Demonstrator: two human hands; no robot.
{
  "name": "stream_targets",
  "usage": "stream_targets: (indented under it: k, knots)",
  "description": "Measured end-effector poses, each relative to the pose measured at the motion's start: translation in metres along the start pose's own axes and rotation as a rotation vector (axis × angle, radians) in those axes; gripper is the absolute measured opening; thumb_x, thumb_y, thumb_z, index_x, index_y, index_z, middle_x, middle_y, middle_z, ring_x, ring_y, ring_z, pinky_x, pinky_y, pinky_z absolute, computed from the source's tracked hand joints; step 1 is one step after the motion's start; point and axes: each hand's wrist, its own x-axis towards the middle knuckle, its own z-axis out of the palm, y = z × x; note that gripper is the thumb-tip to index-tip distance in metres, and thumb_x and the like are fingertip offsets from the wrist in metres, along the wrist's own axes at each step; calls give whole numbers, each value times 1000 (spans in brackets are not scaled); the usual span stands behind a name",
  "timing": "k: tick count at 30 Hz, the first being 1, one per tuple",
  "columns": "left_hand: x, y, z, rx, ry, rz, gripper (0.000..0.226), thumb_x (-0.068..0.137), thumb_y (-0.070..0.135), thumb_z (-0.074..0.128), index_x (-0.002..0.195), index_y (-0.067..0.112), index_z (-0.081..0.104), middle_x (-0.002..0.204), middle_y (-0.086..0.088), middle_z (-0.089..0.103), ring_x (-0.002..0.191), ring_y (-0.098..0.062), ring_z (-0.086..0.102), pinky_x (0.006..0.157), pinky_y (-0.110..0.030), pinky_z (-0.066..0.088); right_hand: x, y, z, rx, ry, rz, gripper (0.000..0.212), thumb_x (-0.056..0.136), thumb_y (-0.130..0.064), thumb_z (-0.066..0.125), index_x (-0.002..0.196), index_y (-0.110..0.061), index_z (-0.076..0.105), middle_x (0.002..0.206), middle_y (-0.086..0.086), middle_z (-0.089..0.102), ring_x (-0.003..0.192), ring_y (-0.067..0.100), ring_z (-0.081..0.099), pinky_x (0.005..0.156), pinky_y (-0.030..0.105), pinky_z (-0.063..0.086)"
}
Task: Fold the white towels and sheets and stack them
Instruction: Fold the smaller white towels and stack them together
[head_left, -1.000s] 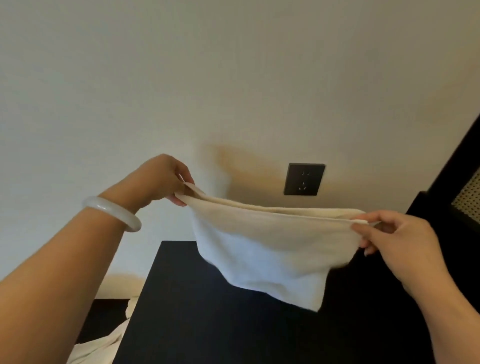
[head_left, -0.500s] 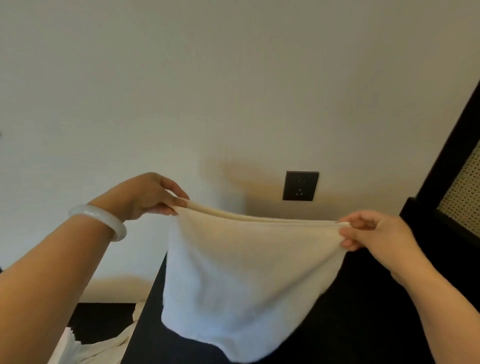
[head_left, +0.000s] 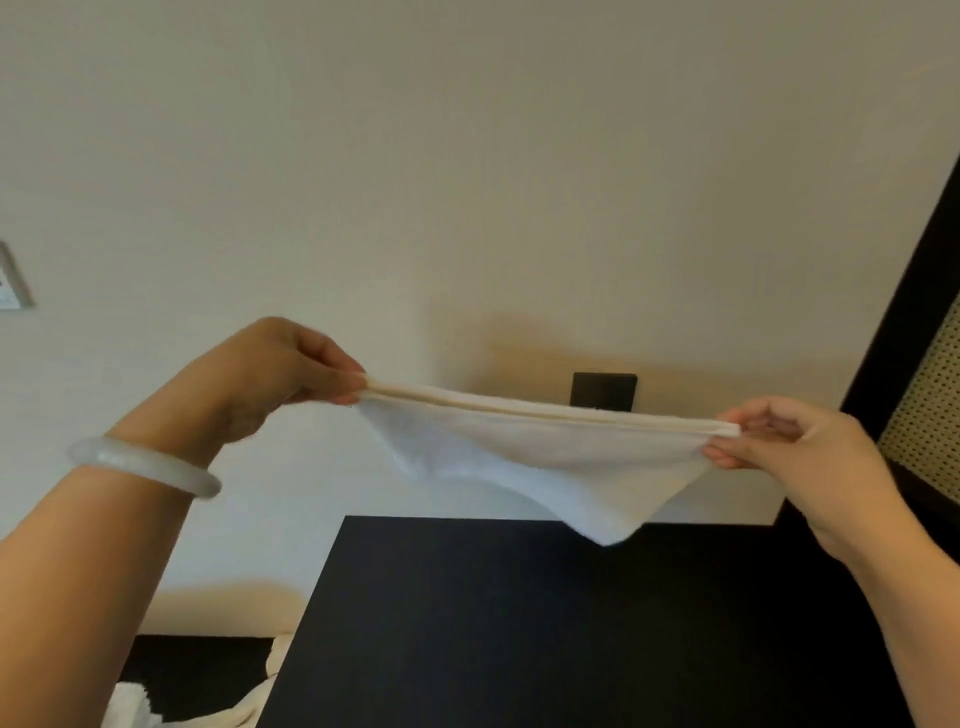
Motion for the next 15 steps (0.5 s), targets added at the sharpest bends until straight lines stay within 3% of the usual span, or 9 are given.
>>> stream_targets:
  k: [2,5,7,10,15]
  knots:
    - [-19,-35,13,113,-30,-53,15,65,-2,83,72,10,78,83,-13,75,86,-21,70,88,-29,52,-19,25,8,-127,-56,57,19,73,-4,80,77,-21,73,75,-6,74,69,5,69,67,23,49]
    - [-47,-106,50,230,-55,-196,13,67,3,85,70,13,78,87,-4,75,93,-19,66,95,-33,45,-52,82,28,-195,-207,143,23,72,9,78,74,-13,71,68,1,73,72,17,71,64,19,47]
    - [-68,-154,79,358,-104,-264,12,72,7,84,71,17,76,87,-1,73,90,-18,66,90,-31,49,-75,125,42,-298,-294,210,23,74,6,78,75,-15,71,71,2,73,75,19,71,68,22,52]
    - [-102,-210,113,527,-190,-295,13,79,17,80,77,26,70,89,7,65,84,-9,62,78,-22,49,-111,181,55,-480,-406,282,23,80,-5,77,79,-26,68,82,-6,69,78,6,68,76,26,56]
    - [-140,-250,128,581,-234,-211,17,83,21,77,76,32,65,101,15,54,88,-4,57,78,-12,42,-146,219,46,-582,-499,182,33,80,-20,78,84,-45,58,100,-27,56,93,-9,58,72,12,45]
